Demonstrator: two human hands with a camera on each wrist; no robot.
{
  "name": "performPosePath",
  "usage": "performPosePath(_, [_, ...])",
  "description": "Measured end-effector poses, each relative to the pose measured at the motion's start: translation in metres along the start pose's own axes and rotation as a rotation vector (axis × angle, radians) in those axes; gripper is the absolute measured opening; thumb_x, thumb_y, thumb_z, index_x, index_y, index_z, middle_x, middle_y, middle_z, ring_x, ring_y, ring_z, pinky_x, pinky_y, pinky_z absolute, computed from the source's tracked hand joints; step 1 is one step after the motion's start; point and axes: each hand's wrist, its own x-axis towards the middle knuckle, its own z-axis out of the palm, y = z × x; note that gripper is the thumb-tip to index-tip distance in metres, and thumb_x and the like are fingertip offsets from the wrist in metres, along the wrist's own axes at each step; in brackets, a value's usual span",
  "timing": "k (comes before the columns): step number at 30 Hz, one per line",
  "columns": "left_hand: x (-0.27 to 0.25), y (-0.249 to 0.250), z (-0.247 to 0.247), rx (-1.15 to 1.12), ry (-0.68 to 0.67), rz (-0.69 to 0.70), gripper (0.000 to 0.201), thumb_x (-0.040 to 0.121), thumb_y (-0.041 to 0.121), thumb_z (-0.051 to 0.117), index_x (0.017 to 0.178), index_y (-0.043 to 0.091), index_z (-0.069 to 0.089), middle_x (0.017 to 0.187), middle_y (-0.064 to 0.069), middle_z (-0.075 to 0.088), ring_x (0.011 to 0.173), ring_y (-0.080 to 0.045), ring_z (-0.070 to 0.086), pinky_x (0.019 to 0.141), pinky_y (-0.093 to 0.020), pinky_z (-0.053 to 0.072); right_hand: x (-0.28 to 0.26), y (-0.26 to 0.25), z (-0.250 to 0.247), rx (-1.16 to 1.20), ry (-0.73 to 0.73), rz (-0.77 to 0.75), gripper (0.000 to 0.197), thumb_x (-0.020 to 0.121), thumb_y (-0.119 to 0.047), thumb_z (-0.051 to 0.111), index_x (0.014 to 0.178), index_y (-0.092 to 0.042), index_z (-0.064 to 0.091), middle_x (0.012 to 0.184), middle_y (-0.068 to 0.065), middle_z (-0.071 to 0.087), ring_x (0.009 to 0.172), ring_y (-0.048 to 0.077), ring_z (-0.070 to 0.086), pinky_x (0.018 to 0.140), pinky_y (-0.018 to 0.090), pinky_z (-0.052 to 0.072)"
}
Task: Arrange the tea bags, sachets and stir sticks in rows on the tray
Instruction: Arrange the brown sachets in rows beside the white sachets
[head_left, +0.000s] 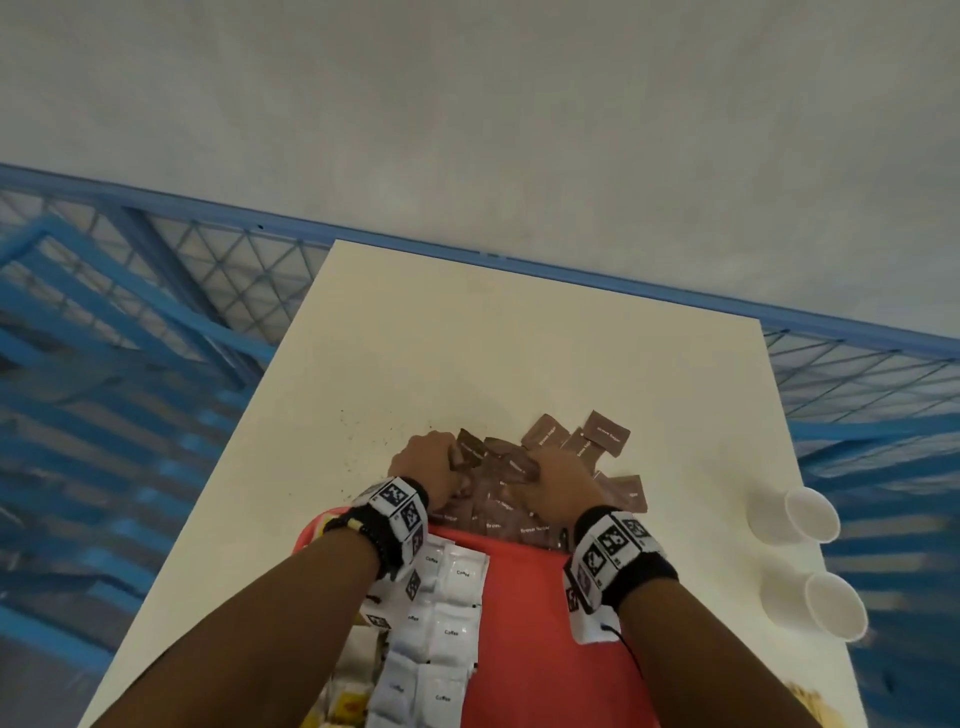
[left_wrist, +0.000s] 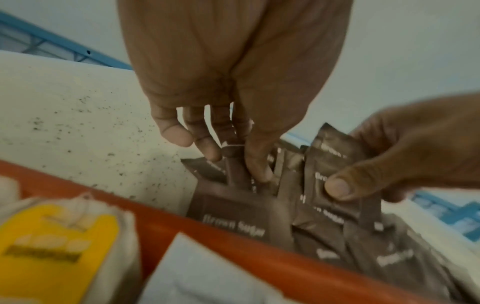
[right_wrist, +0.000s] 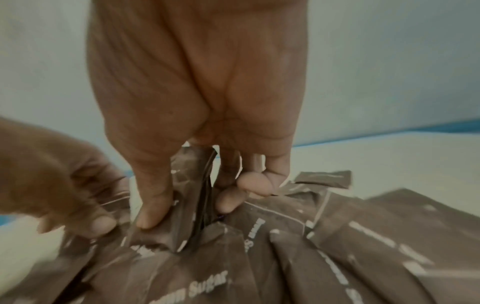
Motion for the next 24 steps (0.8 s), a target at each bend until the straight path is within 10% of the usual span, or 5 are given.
performPosePath(5, [0.001, 0.003, -0.024, -0.303, 0.098, 0.02, 0.022, 0.082, 0.023, 0.079, 0.074, 0.021, 0.059, 0.077, 0.006, 0.06, 0.074, -0.012, 0.056, 0.059, -0.018, 0.038, -0.015, 0.022, -0.023, 0.382, 0.141, 0.16, 0.024, 0.08, -0.028, 0.077, 0.067, -0.019, 0.06, 0.065, -0.008, 0.062, 0.061, 0.006, 0.057, 0.054, 0.015, 0.044])
performPosePath(9, [-0.006, 0.01, -0.038, -0.705, 0.082, -0.029, 0.017, 0.089, 0.014, 0.071, 0.081, 0.009, 0.057, 0.089, -0.008, 0.062, 0.08, -0.022, 0.063, 0.078, -0.042, 0.06, -0.032, 0.033, -0.039, 0.73, 0.241, 0.194, 0.012, 0.081, -0.026, 0.077, 0.084, -0.015, 0.073, 0.082, 0.001, 0.076, 0.079, 0.018, 0.072, 0.077, 0.035, 0.059])
performPosePath(13, [-0.022, 0.023, -0.045, -1.171, -0.074, -0.133, 0.008, 0.097, 0.009, 0.055, 0.095, 0.003, 0.059, 0.108, -0.022, 0.071, 0.089, -0.028, 0.073, 0.08, -0.044, 0.06, -0.053, 0.022, -0.053, 1.122, 0.239, 0.246, 0.016, 0.093, -0.011, 0.063, 0.088, 0.003, 0.069, 0.055, 0.002, 0.068, 0.04, 0.006, 0.059, 0.038, 0.017, 0.045])
performPosePath(21, [-0.065, 0.045, -0.021, -1.604, -0.367, -0.242, 0.037, 0.095, 0.033, 0.047, 0.113, 0.003, 0.06, 0.101, -0.018, 0.071, 0.083, -0.031, 0.07, 0.071, -0.042, 0.061, -0.089, -0.02, -0.035, 1.372, 0.032, 0.063, 0.033, 0.085, -0.026, 0.074, 0.11, -0.004, 0.072, 0.092, 0.021, 0.072, 0.073, 0.023, 0.063, 0.068, 0.03, 0.05])
performPosePath(24, [-0.089, 0.045, -0.006, -1.656, -0.426, -0.147, 0.054, 0.101, 0.047, 0.05, 0.113, -0.005, 0.061, 0.108, -0.03, 0.069, 0.09, -0.037, 0.071, 0.073, -0.042, 0.061, -0.103, -0.032, -0.014, 1.079, 0.165, 0.043, 0.013, 0.086, -0.025, 0.074, 0.089, -0.012, 0.075, 0.067, -0.002, 0.069, 0.059, 0.009, 0.06, 0.054, 0.019, 0.045])
